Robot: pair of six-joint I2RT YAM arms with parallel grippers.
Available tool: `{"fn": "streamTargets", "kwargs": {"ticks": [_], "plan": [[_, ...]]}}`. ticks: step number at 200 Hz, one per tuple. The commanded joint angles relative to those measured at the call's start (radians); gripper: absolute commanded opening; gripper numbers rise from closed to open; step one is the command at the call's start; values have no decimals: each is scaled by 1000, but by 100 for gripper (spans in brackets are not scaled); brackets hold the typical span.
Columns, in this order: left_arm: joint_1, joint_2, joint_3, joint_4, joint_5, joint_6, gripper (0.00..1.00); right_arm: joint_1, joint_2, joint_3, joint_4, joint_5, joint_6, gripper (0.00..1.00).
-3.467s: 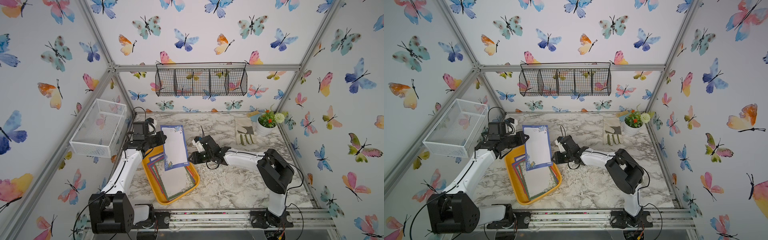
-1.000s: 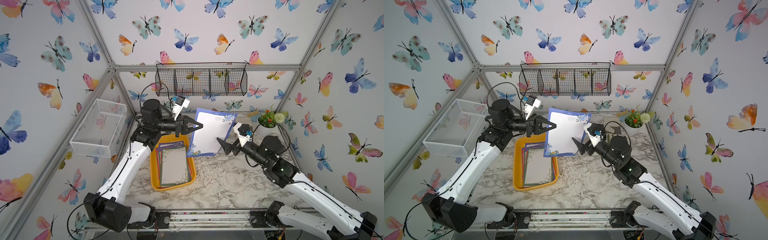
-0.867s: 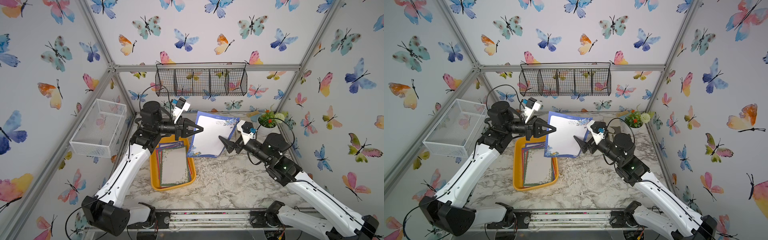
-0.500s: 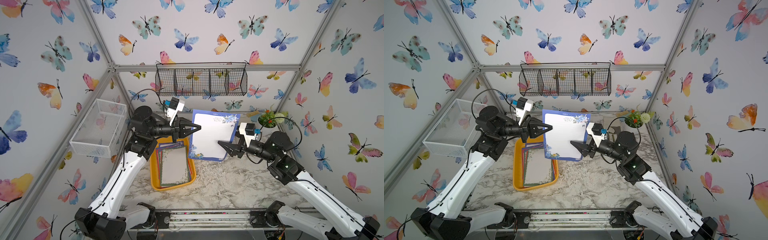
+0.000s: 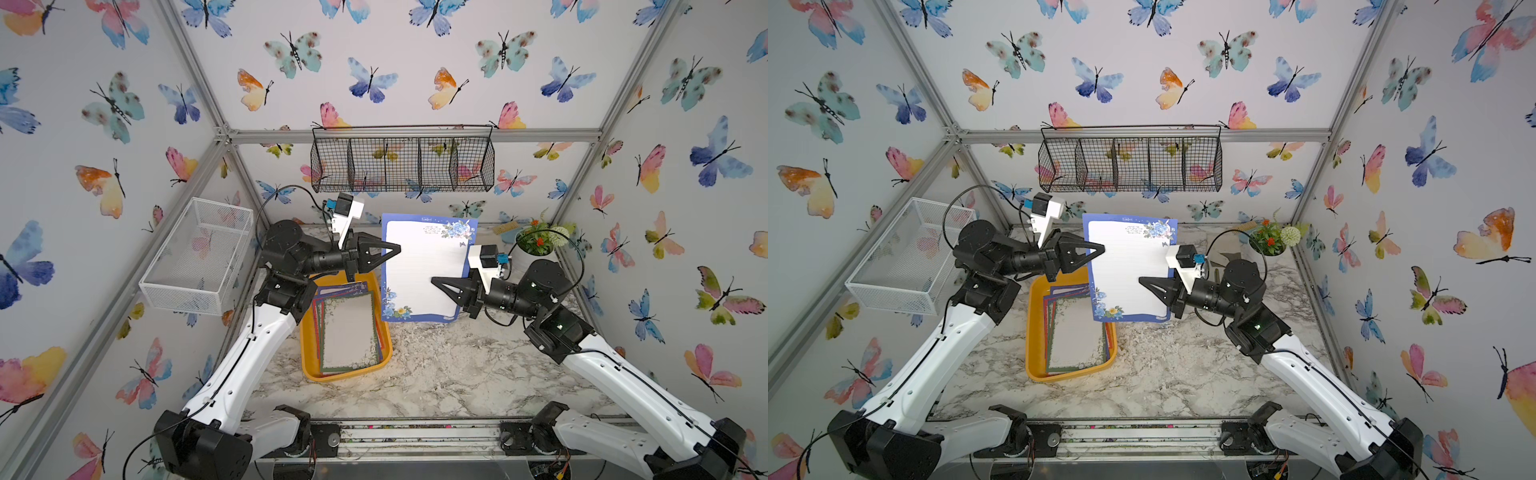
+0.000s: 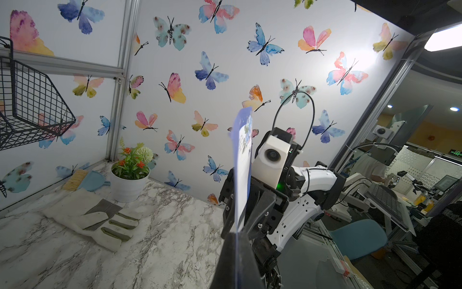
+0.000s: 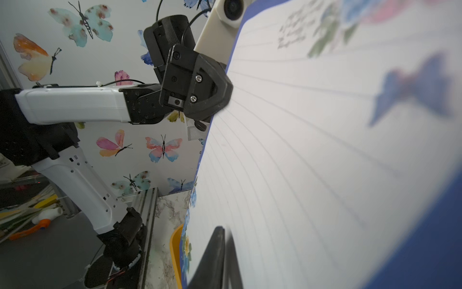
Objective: Take out the stationery paper from the storage box
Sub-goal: Place the stationery paper at the center of the board.
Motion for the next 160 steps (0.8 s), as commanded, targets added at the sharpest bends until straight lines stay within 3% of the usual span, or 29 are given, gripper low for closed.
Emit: {"fn": "streamTargets", "kwargs": {"ticks": [1,26,68,94,109,130,137,151,160], "plan": [[11,-16,-6,36,-16,-2,0,-3,5,28,32,-14,29,12],[24,-33,-29,34,-33,17,0,-3,7,22,51,0,45,1],[42,-63,-56,9,-68,74,0,-3,-14,19,52,25,77,1],[47,-81,-47,-83,-123,152,40,-3,-1,37,0,27,82,1],[52,-104,-58,-146,-192,210,55,-4,17,60,-65,37,69,1],[54,-156,-121,-251,-442,318,61,-4,36,65,-150,40,41,1],[61,-179,-165,-263,-583,329,64,-4,41,58,-171,41,33,1],[85,-204,-209,-304,-872,308,80,-7,54,51,-236,63,26,1],[99,-210,-195,-385,-994,335,82,-13,58,34,-259,61,25,1]]}}
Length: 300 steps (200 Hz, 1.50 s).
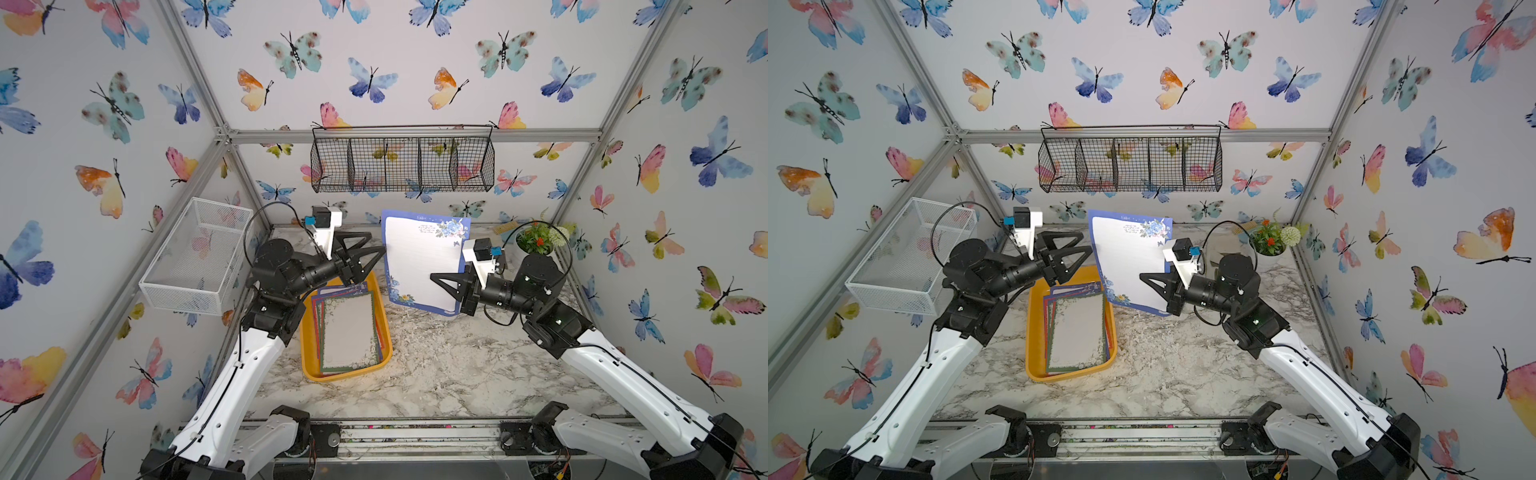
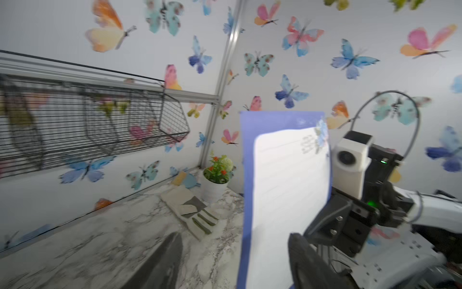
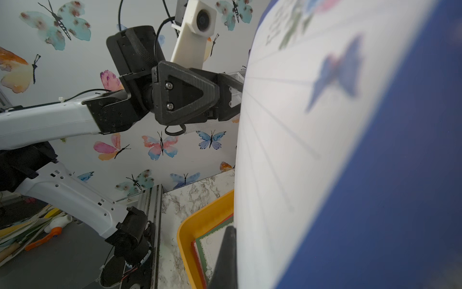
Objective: Take out the stationery paper from the storage box
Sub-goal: Place the stationery paper at the center of the board.
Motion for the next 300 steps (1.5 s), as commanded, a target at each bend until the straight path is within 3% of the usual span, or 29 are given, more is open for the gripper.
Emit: {"fn": "streamTargets", "kwargs": {"ticks": [1,35,72,140,215,258,276,300], "plan": [[41,-27,-13,-185,-515,89,82,-13,22,-13,-125,25,-22,1],[64,-59,-14,-283,-757,171,88,-68,129,-17,-215,-58,-12,1],[108,-67,-22,-270,-741,162,89,-155,285,18,-309,-91,70,1],[128,-43,-30,-266,-686,136,89,-342,550,6,-420,-299,101,1],[133,1,-19,-286,-665,126,90,-353,683,-46,-354,-82,157,5],[144,4,-16,-287,-643,120,90,-361,742,-29,-395,-24,129,19],[147,4,-16,-290,-649,120,90,-363,749,-28,-408,48,130,22],[147,6,-15,-291,-646,121,90,-364,738,-32,-420,138,145,33]]}}
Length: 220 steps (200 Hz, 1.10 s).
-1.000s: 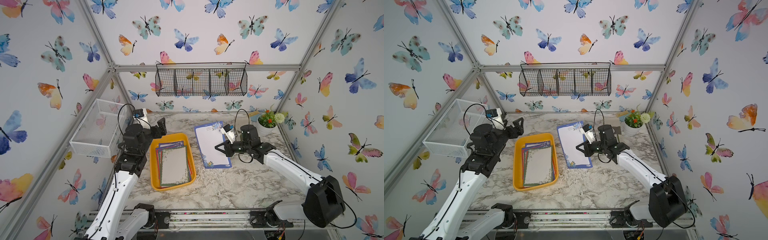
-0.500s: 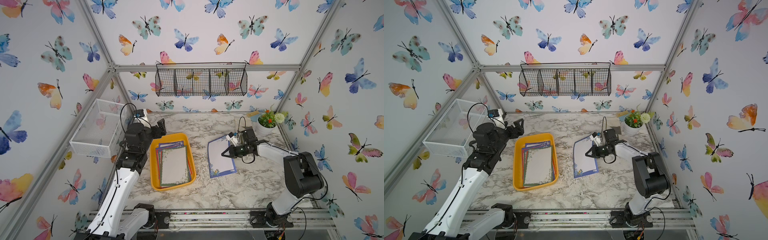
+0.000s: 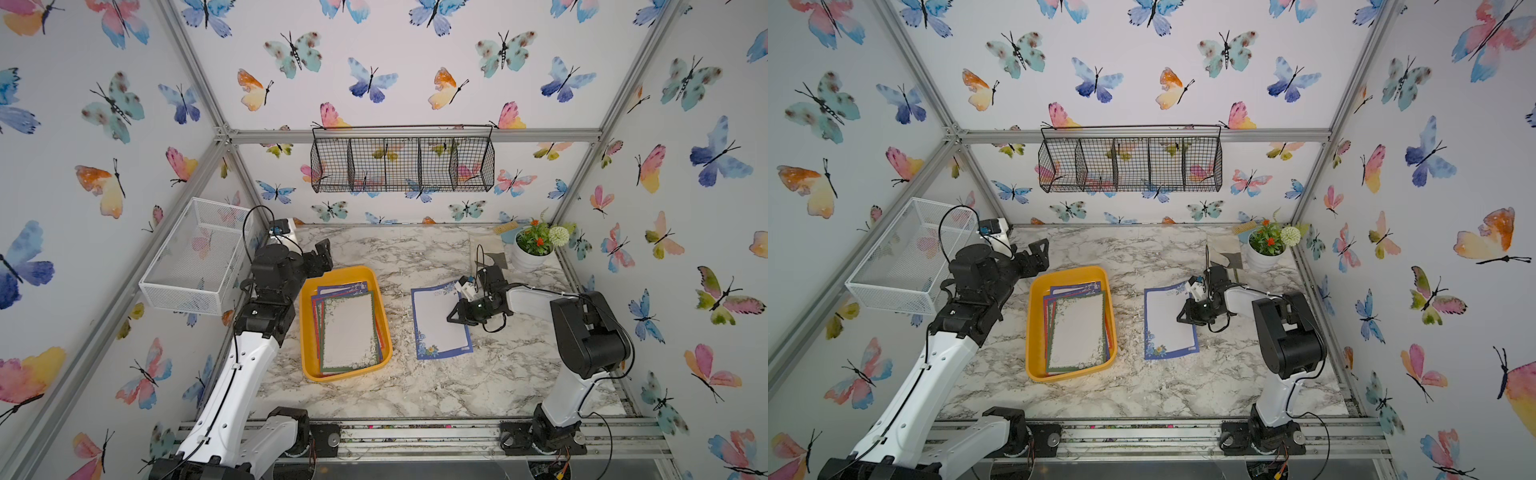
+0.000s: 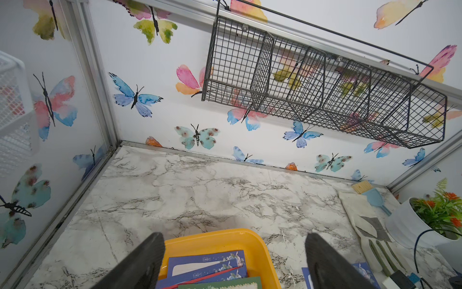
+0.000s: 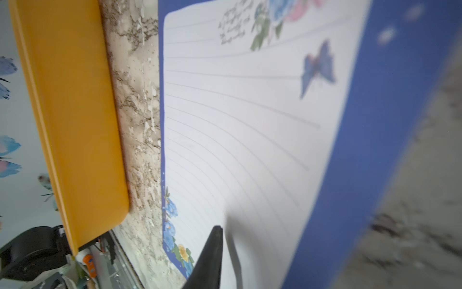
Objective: Take out the stationery paper from the storage box
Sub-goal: Place the stationery paper at the center of the board.
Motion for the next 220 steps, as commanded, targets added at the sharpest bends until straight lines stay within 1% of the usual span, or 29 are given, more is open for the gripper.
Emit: {"fn": "streamTargets", "kwargs": {"ticks": [1,16,33,46,125,152,183,220], "plan": [[6,2,13,-3,20,-7,90,-9,-4,3,-38,124,1,33],[7,3,13,-4,24,-6,90,-9,-20,0,-45,178,8,43],[9,3,13,-3,25,-8,90,-9,-43,-3,-58,226,11,48],[10,4,13,-3,30,-8,90,-9,-61,-3,-62,253,12,50],[9,12,19,-12,50,-13,90,-9,-148,-25,-76,354,28,52],[10,15,24,-21,57,-12,90,-7,-210,-37,-82,390,45,52],[8,15,30,-33,66,-7,89,-5,-285,-43,-96,466,55,52],[11,12,31,-35,72,-4,89,0,-353,-43,-94,477,63,52]]}}
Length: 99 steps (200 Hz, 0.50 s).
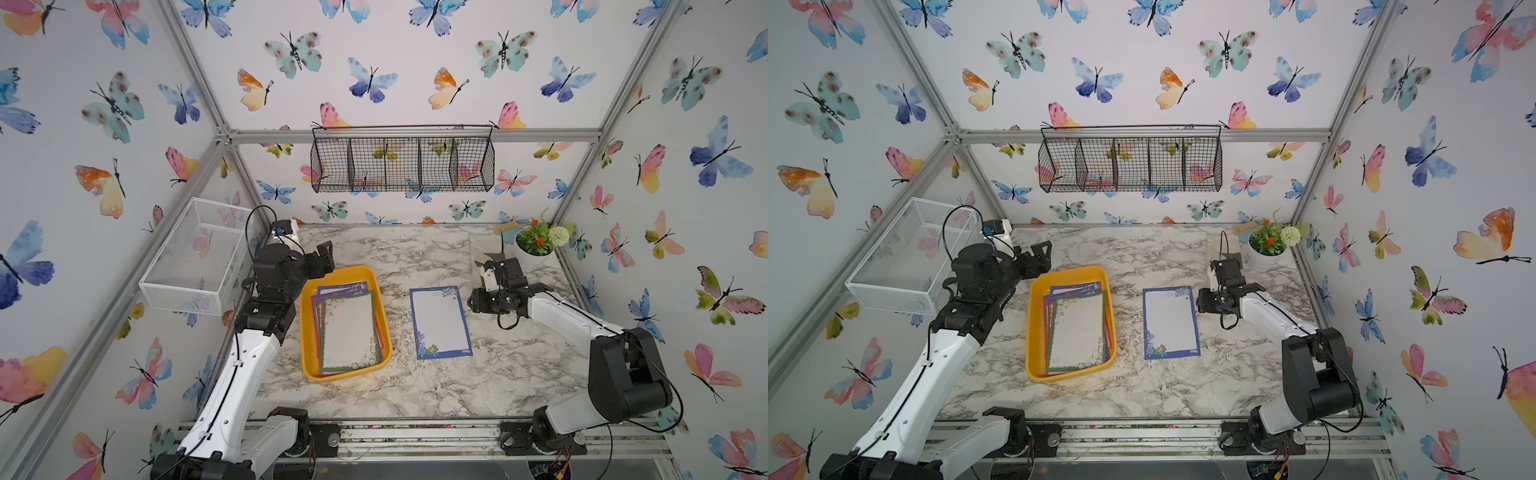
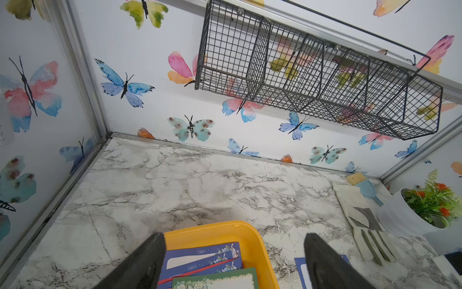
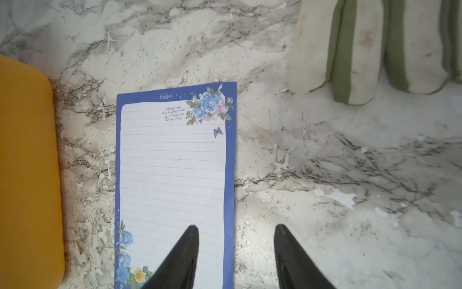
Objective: Take out the stationery paper from the storage box
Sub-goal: Place the stationery paper at the center of the board.
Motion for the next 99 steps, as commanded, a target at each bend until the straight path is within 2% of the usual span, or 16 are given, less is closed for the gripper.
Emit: {"fn": "streamTargets", "kwargs": {"ticks": [1,49,99], "plan": [[5,-2,31,-15,25,6,89,4,-39,-10,-22,39,15,52],[5,-13,21,-41,19,24,85,18,-155,-86,121,-12,50,51],[8,-47,-20,-56,-47,38,75,43,-168,-64,127,-12,63,47]]}}
